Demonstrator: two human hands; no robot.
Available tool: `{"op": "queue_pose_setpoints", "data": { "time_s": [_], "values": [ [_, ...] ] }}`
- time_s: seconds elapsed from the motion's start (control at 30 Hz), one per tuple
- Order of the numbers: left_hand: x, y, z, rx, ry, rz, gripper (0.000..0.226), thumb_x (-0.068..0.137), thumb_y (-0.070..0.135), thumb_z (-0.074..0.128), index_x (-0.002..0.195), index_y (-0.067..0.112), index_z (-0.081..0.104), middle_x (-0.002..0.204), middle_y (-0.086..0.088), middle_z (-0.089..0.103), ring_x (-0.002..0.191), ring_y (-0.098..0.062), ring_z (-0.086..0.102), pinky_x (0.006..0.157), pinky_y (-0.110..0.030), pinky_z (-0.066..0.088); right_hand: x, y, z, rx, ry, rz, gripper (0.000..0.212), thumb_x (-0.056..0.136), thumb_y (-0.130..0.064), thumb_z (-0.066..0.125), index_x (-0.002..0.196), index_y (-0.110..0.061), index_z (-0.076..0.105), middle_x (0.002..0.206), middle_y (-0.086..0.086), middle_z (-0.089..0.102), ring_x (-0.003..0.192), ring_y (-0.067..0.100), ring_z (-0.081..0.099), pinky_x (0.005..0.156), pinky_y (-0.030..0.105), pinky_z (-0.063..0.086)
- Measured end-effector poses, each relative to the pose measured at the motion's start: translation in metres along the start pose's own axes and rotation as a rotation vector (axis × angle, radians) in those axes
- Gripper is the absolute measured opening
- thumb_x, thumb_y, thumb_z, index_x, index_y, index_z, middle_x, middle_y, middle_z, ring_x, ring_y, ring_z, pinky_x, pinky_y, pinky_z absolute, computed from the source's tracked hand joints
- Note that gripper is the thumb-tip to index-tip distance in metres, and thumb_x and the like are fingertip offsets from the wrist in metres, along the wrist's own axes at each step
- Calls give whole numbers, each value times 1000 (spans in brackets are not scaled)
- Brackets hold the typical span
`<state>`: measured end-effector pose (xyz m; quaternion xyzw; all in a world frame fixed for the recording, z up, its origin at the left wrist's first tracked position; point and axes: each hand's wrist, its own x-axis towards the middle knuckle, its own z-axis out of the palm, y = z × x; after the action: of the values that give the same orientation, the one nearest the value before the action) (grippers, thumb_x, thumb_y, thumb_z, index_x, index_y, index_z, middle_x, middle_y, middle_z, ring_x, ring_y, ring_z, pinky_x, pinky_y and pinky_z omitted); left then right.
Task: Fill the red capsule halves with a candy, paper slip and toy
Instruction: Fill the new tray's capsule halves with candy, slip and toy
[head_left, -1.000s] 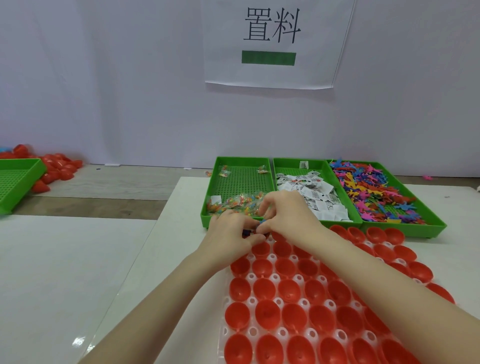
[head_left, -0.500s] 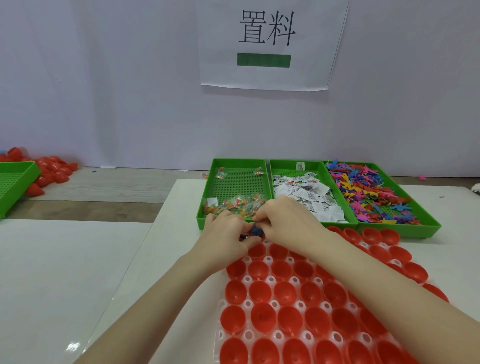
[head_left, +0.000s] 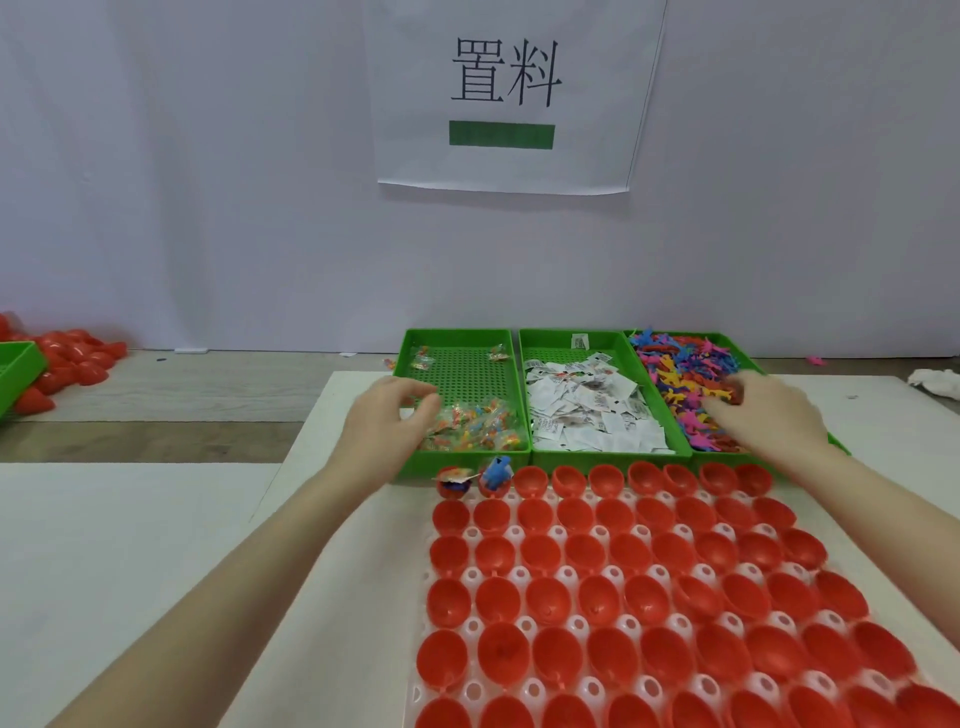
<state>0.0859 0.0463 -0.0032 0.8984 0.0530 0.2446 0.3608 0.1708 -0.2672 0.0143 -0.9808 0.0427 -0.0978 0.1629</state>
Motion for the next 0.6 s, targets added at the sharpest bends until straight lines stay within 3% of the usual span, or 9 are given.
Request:
{"op": "queue_pose_setpoints", "data": {
  "time_s": [0.07,0.1,0.2,0.3,0.37,0.47,0.6],
  "values": [
    [15,-7,5,154,-152,-19,34,91,25,56,121,9,60,128,-7,56,119,-19,47,94,-25,32,4,19,2,-6,-239,66,55,84,-42,63,125,-7,54,128,13,56,116,31,52,93,38,42],
    [21,-10,9,197,-224,-23,39,91,27,56,125,10,56,134,-7,52,125,-20,44,99,-26,31,5,25,3,90,-277,66,49,81,-38,67,119,-7,60,125,12,58,113,29,53,93,37,42],
    [32,-14,22,183,-354,-64,50,90,34,58,134,13,48,142,-4,44,132,-20,38,104,-28,29,4,28,3,244,-157,19,16,73,-19,78,82,-8,71,100,12,69,88,21,55,75,29,39],
    [35,-16,34,189,-448,-91,55,86,34,63,136,16,47,137,-3,50,125,-19,46,101,-27,34,7,26,5,265,-97,4,19,69,-5,78,85,-4,69,78,7,62,75,19,52,66,26,34],
    [36,-17,36,179,-414,-73,49,84,27,67,129,14,54,128,-3,58,114,-17,53,94,-22,38,8,27,6,262,-35,-11,21,73,-6,75,92,-2,71,75,6,61,75,20,54,66,25,33],
    [37,-21,34,133,-296,-54,37,80,16,71,116,11,64,116,-4,65,94,-9,52,82,-17,36,10,26,5,255,120,-33,14,81,-10,67,93,-5,73,94,12,69,88,25,59,71,25,35],
    [35,-19,33,62,-156,-82,30,88,21,61,116,9,63,114,-5,65,91,-14,56,80,-23,43,11,11,3,455,185,-20,15,89,-2,53,88,-6,67,96,16,67,80,28,61,63,29,40]
  ]
}}
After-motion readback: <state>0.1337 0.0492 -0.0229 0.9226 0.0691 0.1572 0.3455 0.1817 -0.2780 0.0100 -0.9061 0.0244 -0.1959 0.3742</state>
